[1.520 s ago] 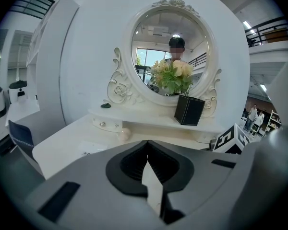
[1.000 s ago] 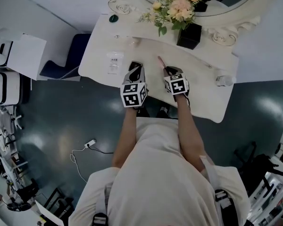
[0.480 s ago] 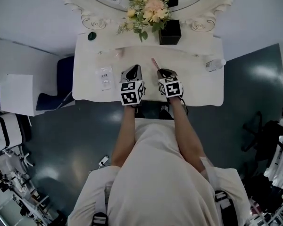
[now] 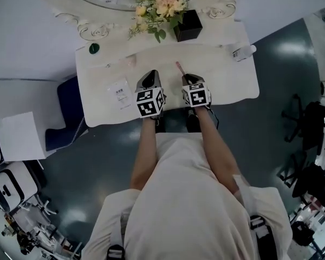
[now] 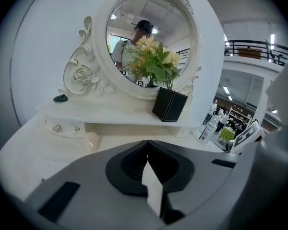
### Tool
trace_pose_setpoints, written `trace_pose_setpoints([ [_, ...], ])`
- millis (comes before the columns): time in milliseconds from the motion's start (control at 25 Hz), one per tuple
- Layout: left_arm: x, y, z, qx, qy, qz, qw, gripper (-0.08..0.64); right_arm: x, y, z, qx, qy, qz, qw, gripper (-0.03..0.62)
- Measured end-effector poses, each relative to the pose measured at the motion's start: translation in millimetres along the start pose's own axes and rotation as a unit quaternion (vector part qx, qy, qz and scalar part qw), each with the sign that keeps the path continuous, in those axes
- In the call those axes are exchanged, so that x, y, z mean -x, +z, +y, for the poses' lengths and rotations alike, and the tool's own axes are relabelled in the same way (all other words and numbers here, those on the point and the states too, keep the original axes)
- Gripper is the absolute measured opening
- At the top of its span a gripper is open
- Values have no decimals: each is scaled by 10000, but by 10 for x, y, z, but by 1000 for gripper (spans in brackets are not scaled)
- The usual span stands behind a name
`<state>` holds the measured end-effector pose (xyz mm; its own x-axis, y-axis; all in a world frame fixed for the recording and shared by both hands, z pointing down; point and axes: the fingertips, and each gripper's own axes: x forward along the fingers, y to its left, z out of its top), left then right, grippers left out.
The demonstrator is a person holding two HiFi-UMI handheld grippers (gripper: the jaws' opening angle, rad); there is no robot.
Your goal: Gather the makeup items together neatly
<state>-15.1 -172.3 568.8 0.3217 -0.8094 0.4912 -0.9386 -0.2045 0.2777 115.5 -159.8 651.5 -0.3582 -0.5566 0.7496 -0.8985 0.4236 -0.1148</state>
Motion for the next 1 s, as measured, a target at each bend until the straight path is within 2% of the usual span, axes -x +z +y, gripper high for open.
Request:
trace_pose_setpoints([
  [280,36,-133,131,-43,-301,122,9995,15,-8,-180,27,-307,-508,59,9982,71],
  [600,59,-131,385,-342,-483,202,9980,15,-108,-371,50,-517,-857,75,9950,71],
  [1000,105,-57,643,-317,-538,224,9978,15,-94,-359,34,-768,-999,-28,9920,72],
])
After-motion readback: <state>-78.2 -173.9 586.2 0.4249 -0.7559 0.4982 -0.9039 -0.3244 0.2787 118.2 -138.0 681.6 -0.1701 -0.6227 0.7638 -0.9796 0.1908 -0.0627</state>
